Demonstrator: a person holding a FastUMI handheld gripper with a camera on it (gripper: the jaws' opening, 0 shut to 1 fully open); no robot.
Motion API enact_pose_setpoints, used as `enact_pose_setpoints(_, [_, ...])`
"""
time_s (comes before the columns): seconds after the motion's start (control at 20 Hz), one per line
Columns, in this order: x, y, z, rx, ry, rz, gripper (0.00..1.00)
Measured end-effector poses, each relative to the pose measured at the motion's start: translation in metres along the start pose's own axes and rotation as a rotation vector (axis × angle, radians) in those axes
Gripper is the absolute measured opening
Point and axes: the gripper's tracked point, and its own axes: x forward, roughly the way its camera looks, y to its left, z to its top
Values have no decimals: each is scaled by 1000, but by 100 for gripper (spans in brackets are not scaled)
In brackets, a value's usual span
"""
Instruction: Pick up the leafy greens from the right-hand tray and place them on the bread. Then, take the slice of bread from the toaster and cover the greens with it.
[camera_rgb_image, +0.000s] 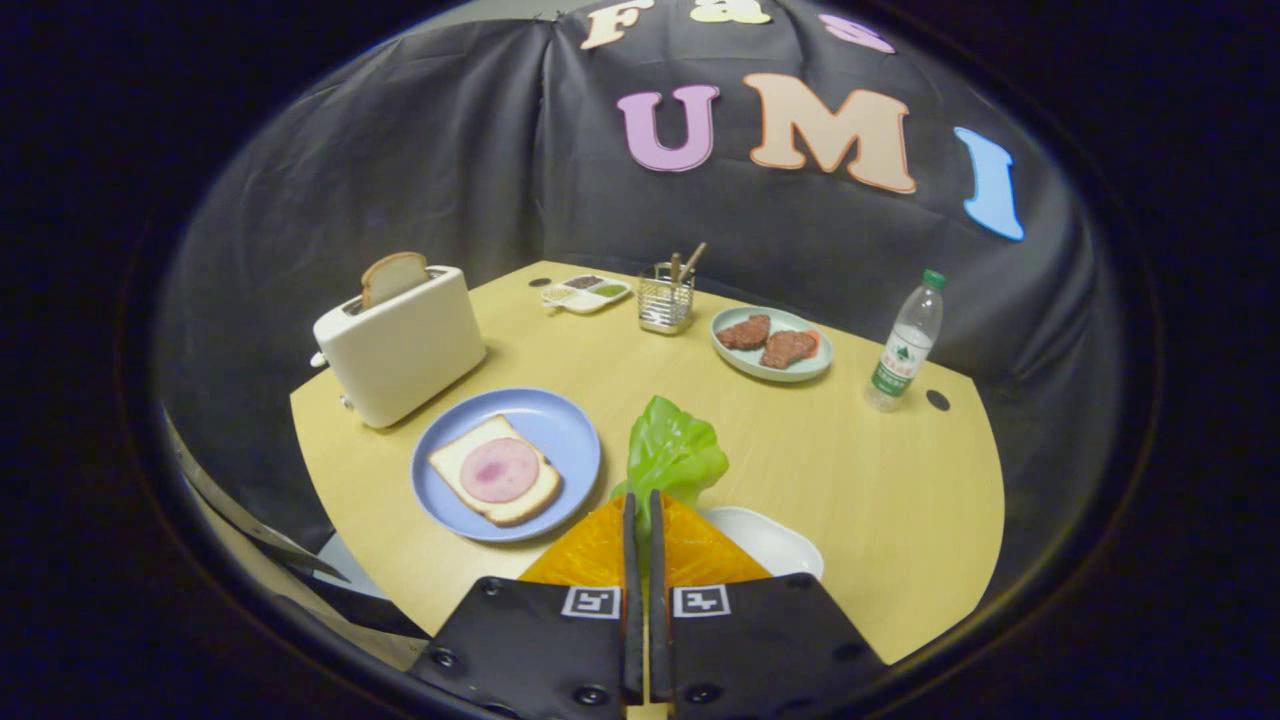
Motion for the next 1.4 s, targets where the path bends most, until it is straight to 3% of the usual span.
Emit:
enact_pose_setpoints(0.6, [51, 121, 33, -80, 17, 161, 5])
enact_pose_setpoints(1.0, [74, 169, 30, -104, 64, 250, 5])
enact_pose_setpoints(1.4, [97, 162, 1, -146, 145, 212, 9])
